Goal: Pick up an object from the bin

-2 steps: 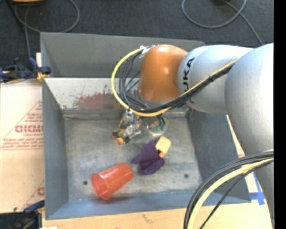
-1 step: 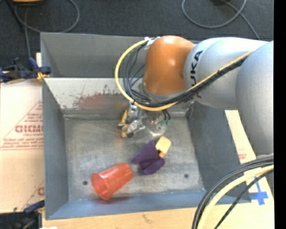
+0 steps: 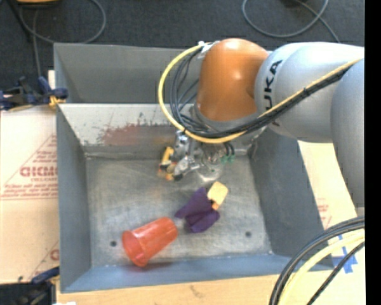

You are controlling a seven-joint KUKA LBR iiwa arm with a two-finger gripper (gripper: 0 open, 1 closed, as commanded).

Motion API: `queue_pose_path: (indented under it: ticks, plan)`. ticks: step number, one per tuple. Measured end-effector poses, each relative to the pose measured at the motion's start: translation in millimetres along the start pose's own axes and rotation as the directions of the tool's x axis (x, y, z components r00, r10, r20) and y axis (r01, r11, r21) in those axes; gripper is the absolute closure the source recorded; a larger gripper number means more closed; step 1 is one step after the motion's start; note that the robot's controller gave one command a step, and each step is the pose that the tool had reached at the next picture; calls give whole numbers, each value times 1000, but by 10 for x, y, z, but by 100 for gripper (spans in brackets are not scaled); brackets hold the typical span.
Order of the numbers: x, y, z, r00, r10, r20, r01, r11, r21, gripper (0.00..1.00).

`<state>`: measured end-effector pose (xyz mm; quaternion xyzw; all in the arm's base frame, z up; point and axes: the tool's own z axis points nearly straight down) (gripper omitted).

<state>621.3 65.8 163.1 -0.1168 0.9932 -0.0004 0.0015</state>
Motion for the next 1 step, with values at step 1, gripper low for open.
queue_pose_path:
  ticks: [1]
  plan:
    - [-55, -9, -632, 1000, 13, -2, -13, 1000, -1, 100]
